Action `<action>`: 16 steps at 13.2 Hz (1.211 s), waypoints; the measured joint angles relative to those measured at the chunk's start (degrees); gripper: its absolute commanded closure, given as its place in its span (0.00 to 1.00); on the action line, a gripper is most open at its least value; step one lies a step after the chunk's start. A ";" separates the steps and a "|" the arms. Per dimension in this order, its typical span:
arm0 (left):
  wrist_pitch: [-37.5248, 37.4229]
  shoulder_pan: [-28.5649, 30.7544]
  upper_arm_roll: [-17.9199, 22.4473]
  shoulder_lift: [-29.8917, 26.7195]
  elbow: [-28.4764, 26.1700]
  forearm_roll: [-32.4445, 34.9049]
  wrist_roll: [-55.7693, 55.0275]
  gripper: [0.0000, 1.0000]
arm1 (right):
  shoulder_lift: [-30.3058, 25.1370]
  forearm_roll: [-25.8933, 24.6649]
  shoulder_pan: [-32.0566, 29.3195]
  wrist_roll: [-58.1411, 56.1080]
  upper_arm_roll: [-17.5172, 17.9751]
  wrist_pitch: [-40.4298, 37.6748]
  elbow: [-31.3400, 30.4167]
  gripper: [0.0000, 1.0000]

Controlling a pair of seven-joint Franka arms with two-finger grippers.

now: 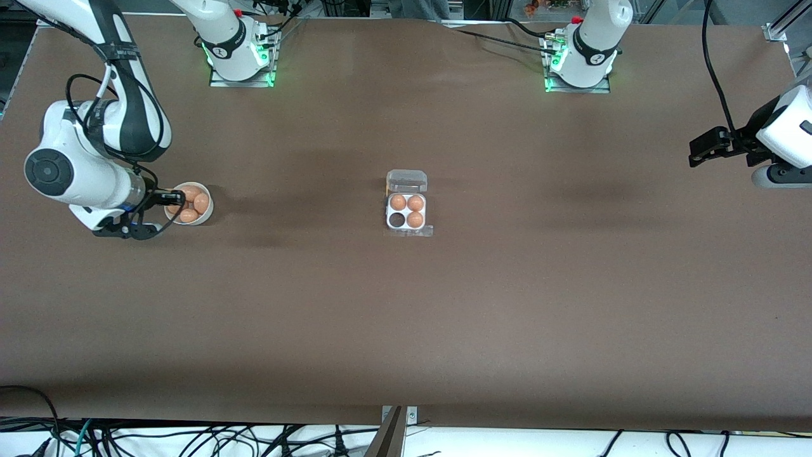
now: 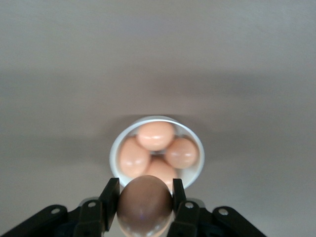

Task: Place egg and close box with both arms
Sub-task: 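Close the right gripper on a brown egg and lift it, then carry the egg with the right gripper over the carton's empty slot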

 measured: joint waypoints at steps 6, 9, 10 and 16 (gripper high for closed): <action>0.00 0.03 0.00 0.01 0.00 0.00 0.00 0.00 | 4.76 7.34 11.62 14.53 0.56 -7.41 9.36 0.75; 0.00 0.03 0.00 0.01 0.00 0.00 0.00 0.00 | 7.18 10.90 17.60 24.09 0.69 -9.74 14.49 0.76; 0.00 0.03 0.00 0.01 0.00 0.00 0.00 0.00 | 7.85 12.19 19.47 27.16 0.72 -10.11 15.94 0.76; 0.00 0.02 -0.03 0.01 0.02 0.00 0.00 0.00 | 14.42 20.61 28.48 42.76 0.76 -10.41 24.48 0.76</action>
